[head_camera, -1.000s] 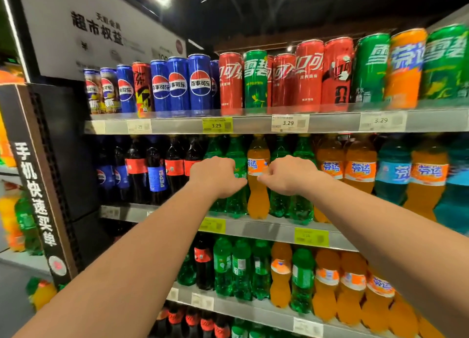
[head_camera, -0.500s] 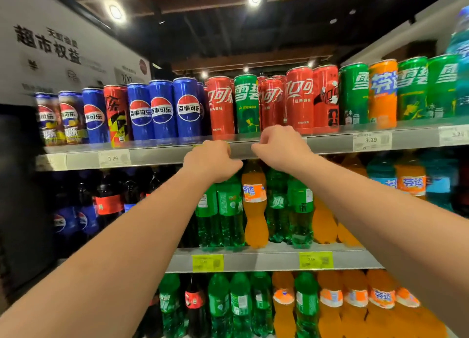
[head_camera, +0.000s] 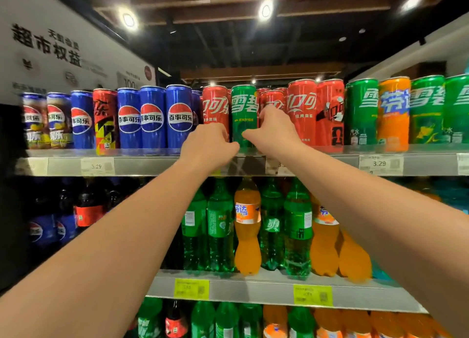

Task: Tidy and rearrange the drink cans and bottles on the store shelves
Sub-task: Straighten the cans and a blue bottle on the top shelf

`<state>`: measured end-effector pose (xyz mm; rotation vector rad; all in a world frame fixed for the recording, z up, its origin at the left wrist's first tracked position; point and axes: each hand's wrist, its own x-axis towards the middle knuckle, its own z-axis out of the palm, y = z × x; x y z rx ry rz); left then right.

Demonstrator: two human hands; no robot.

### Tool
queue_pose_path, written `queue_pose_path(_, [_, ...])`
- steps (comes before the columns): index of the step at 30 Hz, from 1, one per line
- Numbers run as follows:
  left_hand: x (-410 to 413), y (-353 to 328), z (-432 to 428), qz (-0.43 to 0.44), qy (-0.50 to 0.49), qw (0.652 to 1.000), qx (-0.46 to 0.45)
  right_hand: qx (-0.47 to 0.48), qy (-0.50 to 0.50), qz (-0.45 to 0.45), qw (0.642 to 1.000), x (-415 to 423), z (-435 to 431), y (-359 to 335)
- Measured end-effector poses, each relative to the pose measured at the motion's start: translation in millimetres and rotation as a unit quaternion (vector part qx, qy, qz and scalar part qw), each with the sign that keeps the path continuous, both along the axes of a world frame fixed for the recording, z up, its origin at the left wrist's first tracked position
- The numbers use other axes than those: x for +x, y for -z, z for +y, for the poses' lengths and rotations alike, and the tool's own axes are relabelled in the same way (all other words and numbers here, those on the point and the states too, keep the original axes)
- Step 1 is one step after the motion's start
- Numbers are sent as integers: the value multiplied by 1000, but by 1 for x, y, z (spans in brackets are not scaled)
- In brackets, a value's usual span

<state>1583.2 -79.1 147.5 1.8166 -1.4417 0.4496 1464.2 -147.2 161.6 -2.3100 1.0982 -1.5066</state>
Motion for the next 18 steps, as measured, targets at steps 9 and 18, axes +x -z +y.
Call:
queue_pose_path(9, [9,-11,-7,-21,24,999,-16,113,-4,-5,994,12,-9,-9])
queue_pose_path(18, [22,-1,-15,-4,21,1000,-9,166,3,-12,986,25,-17,-10])
